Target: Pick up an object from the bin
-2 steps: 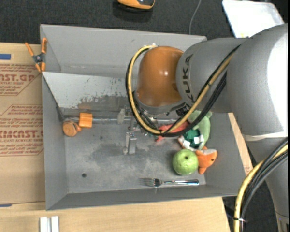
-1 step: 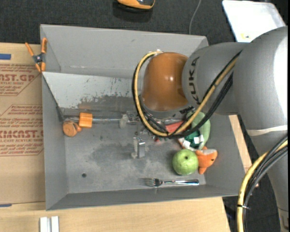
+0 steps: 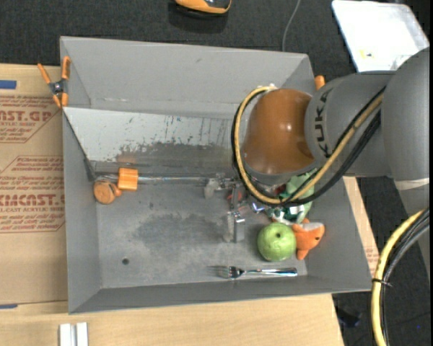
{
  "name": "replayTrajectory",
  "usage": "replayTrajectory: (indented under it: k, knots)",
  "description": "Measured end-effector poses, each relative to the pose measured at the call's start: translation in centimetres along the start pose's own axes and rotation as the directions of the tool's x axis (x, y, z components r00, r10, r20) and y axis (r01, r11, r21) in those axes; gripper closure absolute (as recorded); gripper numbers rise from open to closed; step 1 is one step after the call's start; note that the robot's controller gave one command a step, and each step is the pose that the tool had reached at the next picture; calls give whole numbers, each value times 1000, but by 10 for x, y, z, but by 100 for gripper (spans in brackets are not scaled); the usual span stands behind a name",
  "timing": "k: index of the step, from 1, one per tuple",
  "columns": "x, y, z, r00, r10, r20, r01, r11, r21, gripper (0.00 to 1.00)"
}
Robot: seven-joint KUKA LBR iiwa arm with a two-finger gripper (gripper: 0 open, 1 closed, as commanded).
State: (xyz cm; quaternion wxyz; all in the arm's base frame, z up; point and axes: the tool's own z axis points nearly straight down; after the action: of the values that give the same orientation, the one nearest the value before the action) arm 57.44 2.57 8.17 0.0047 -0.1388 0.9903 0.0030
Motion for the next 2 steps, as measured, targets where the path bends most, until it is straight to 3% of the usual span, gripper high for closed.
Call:
replayTrajectory:
  k: [1, 2]
  knots:
    - [-6, -3, 6, 975, 222, 1, -222, 975, 0, 0]
    - [-3, -40, 9, 1000, 31, 2, -31, 1000, 1, 0]
